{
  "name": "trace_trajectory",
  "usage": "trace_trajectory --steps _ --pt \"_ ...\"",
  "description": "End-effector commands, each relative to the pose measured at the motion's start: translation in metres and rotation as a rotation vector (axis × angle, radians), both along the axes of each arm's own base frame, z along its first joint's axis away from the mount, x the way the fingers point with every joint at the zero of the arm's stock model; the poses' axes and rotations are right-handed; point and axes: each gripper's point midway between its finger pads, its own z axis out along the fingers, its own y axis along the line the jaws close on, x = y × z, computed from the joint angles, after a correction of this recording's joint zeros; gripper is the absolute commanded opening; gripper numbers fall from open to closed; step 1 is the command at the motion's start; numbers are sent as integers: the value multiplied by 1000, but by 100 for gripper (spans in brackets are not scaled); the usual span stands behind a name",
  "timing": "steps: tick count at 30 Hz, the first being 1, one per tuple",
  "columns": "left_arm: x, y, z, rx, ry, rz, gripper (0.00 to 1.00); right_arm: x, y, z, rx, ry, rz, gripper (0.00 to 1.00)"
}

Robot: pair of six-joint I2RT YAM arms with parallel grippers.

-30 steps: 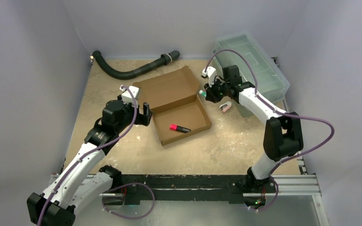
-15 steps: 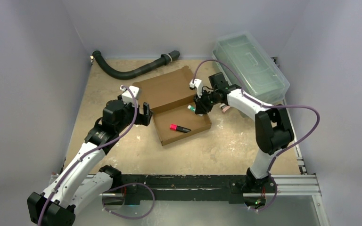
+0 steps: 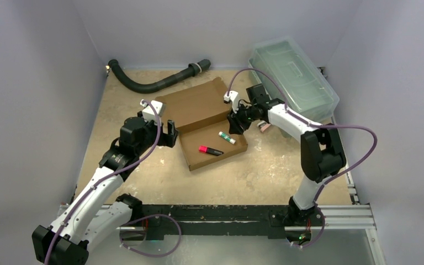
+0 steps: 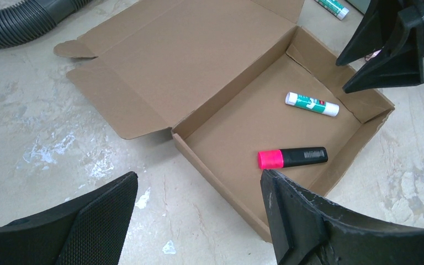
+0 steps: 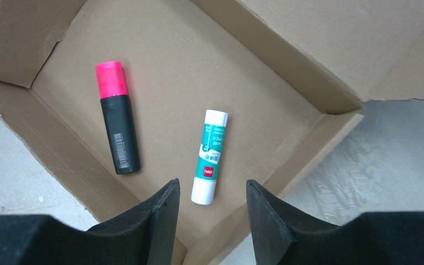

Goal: Fold the paper box

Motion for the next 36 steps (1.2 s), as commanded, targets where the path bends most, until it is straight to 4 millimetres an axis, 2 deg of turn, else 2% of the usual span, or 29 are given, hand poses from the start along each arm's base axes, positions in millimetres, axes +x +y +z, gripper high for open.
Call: trace_trajectory --steps 1,8,15,19,21,24,27,32,36 --pt "3 2 6 6 -29 -2 81 17 -9 43 45 -123 -32 50" --pt "3 2 6 6 -31 -3 81 35 -29 51 24 -186 -133 50" --pt "3 1 7 3 -33 -4 81 80 -73 48 -88 -327 -450 48" --pt "2 1 7 2 -34 -6 81 102 -99 36 -186 -382 -601 49" --pt "3 1 8 1 -36 -6 81 110 -110 27 -244 -383 -679 55" --pt "2 1 8 0 -35 -7 81 122 -109 21 -257 -377 -742 61" --pt "2 1 8 1 -36 -7 81 128 -106 13 -273 -363 -770 62" --pt "2 1 8 0 -37 -8 81 135 -110 5 -301 -388 -833 57" --pt "2 1 7 1 -32 -9 81 141 -108 -10 -317 -355 -846 47"
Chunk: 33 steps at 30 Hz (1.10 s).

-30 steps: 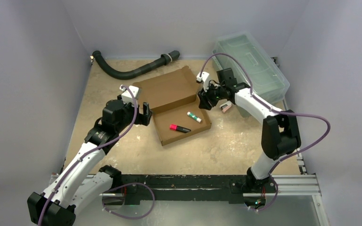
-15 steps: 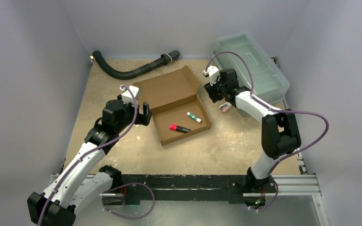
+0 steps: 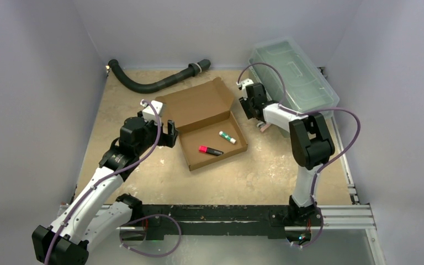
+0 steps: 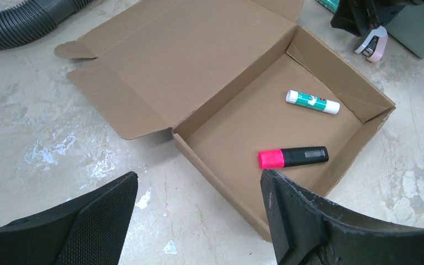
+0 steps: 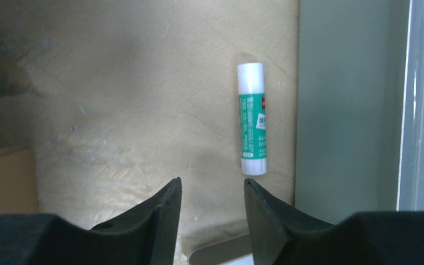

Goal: Fold the paper box

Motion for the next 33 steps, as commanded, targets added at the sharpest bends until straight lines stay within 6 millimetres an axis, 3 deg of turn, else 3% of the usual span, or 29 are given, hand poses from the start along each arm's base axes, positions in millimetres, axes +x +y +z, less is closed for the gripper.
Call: trace_trajectory --steps 1,5,14,28,33 --pt "2 0 7 -3 -30 -7 81 28 3 20 30 -87 -75 43" --pt "2 1 6 -2 -28 -5 81 35 3 20 18 -95 -94 39" --pt "4 0 4 2 -21 -5 81 45 -4 17 8 -104 -133 45" --pt "4 0 3 5 -19 -3 81 45 -16 -14 64 3 -156 46" --pt "4 0 3 5 -19 -3 81 39 -14 -29 84 57 -137 40"
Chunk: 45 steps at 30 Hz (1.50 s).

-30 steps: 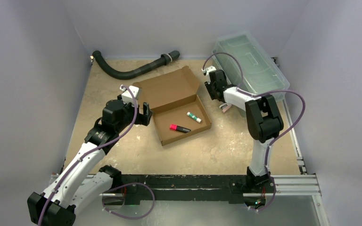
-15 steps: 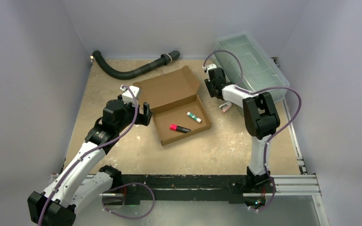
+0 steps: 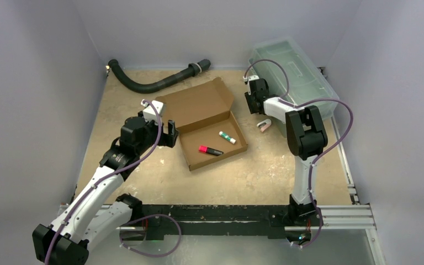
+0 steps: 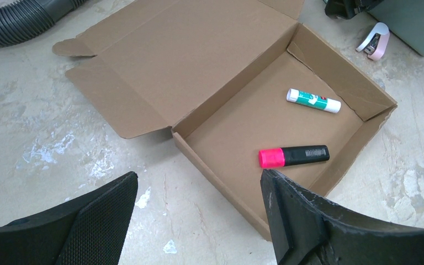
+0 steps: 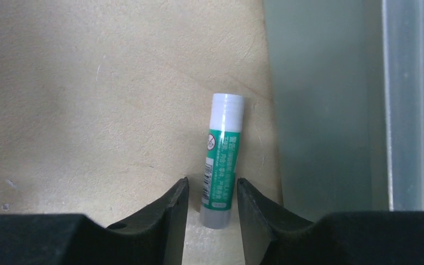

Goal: Fold the paper box

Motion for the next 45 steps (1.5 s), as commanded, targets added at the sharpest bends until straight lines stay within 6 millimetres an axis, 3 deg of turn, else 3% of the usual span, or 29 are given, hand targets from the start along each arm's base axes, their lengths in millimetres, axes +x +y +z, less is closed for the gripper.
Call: trace_trajectory --steps 1,8,12,15,20,25,28,32,38,45 --pt "3 1 6 1 -28 -2 81 0 8 -7 54 37 17 37" --pt "4 1 6 1 -28 -4 81 -7 11 -19 55 90 38 12" --pt "4 1 6 0 -30 -4 81 -11 14 -10 58 102 71 5" --pt "3 0 6 -2 -32 -7 81 -13 20 18 90 62 116 2" --pt "3 -2 8 -7 -37 -20 81 -34 45 68 190 7 313 0" --pt "-1 -10 15 -28 -60 -74 81 -68 56 113 278 -2 530 0" --pt "-10 -22 26 -68 -105 -155 82 -106 78 141 374 -21 765 0" --pt "-19 -33 37 -111 -146 -234 82 -161 104 163 489 -48 1059 0" --pt "-24 -39 39 -125 -153 -275 82 -192 115 164 537 -62 1246 0" --pt "-27 -43 41 -138 -164 -306 82 -211 143 133 469 -2 1362 1"
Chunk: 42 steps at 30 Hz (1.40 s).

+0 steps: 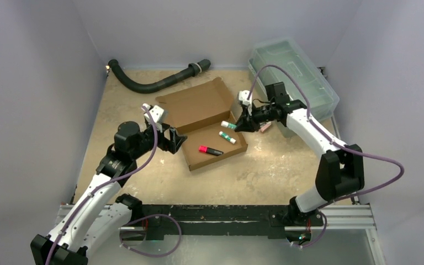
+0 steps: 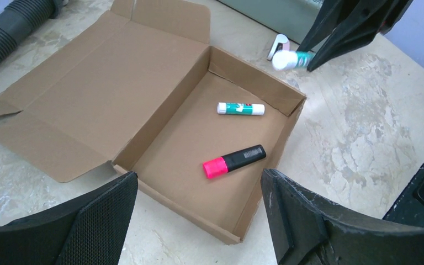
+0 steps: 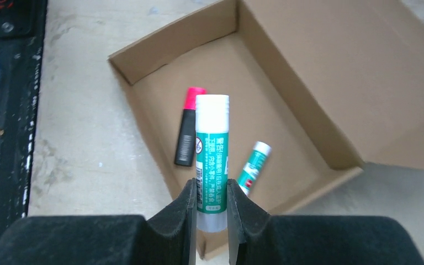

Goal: Fold the paper box

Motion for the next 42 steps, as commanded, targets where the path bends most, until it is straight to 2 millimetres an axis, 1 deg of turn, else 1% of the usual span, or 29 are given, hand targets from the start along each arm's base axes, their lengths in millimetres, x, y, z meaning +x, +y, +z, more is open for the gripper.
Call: trace_trajectory --steps 1,3,5,6,9,13,17,19,20,21,23,25,27,30,32,34,35,37,40,42 --pt "-2 -6 12 -21 -59 -51 82 -18 28 -18 -37 -23 119 1" --pt "-2 -7 10 -21 -52 -56 82 -10 36 -32 -87 -8 72 3" --pt "-2 -8 9 -18 -51 -58 82 2 42 -41 -120 7 3 7" --pt "-2 -8 9 -18 -50 -59 81 5 44 -47 -139 16 -24 7" --pt "-2 -8 10 -20 -52 -62 81 16 49 -57 -181 34 -102 11" --pt "-3 -9 9 -20 -50 -68 81 23 53 -70 -242 37 -149 21" --pt "-3 -9 9 -20 -50 -68 81 24 53 -80 -269 52 -158 34" --pt "-3 -9 10 -22 -52 -69 81 24 52 -80 -277 51 -162 42" --pt "-4 -9 11 -23 -54 -70 81 24 51 -79 -282 48 -161 49" --pt "-4 -9 11 -24 -55 -71 81 25 51 -75 -283 35 -159 54" --pt "-5 -10 13 -26 -59 -74 81 21 49 -67 -281 21 -135 59" --pt "-5 -10 14 -28 -63 -79 81 13 51 -50 -248 6 -77 60" --pt "-6 -11 14 -31 -63 -84 81 5 42 -35 -226 -23 -15 62" --pt "-7 -11 16 -33 -68 -86 81 -3 21 -14 -166 -75 46 63" --pt "-7 -10 17 -35 -69 -85 81 -6 1 -10 -150 -115 89 64" --pt "-8 -10 18 -37 -72 -84 81 -5 -17 -16 -182 -167 122 65" --pt "-8 -10 19 -38 -73 -83 81 -3 -25 -23 -212 -186 128 66" --pt "-8 -10 18 -38 -71 -83 81 2 -37 -35 -270 -204 131 68" --pt "-8 -10 18 -37 -68 -83 81 17 -49 -44 -330 -185 74 68" --pt "-8 -10 19 -37 -70 -81 81 31 -60 -44 -385 -228 19 68"
